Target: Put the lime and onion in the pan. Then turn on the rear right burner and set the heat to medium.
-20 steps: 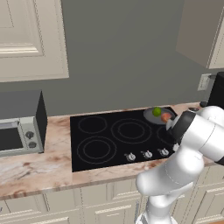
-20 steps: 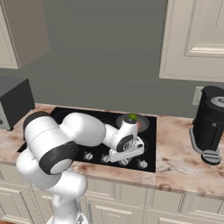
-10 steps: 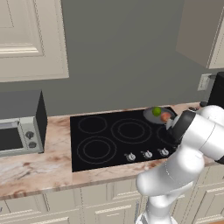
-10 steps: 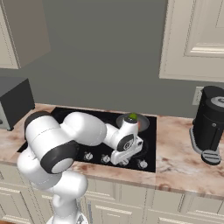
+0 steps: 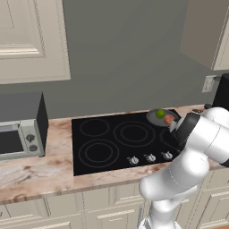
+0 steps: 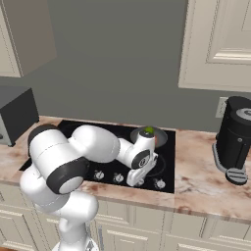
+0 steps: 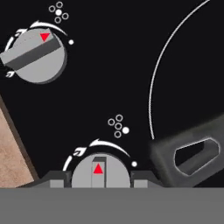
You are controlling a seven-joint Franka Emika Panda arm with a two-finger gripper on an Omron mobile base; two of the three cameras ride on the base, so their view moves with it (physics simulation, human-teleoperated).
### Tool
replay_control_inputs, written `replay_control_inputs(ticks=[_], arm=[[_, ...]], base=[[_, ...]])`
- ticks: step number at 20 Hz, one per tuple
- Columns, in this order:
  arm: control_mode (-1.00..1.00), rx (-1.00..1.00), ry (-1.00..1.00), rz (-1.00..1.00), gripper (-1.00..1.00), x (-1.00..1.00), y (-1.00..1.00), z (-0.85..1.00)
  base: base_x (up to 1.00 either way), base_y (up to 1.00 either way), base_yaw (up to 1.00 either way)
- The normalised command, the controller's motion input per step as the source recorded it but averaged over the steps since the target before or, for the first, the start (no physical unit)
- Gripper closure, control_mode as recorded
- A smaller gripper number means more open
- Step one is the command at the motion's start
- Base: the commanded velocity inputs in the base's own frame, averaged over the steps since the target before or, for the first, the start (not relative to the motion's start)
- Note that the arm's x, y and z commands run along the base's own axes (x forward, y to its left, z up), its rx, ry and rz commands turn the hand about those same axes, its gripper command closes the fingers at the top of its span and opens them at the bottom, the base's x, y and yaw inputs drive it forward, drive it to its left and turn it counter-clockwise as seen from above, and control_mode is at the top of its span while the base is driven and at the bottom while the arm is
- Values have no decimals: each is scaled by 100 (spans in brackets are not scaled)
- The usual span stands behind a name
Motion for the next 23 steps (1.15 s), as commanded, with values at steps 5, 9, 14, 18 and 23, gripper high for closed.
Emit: replay_control_inputs(ticks=[5,9,14,18,23], arm=[[-100,0,0,23,100,0,-11,0],[-100,0,0,23,100,0,-12,0],[-100,0,0,23,100,0,-12,0],[-100,0,0,23,100,0,-13,0],[-100,0,0,24,100,0,-10,0]], base=[[0,0,0],[0,0,0],[0,0,0],[0,0,0],[0,0,0]])
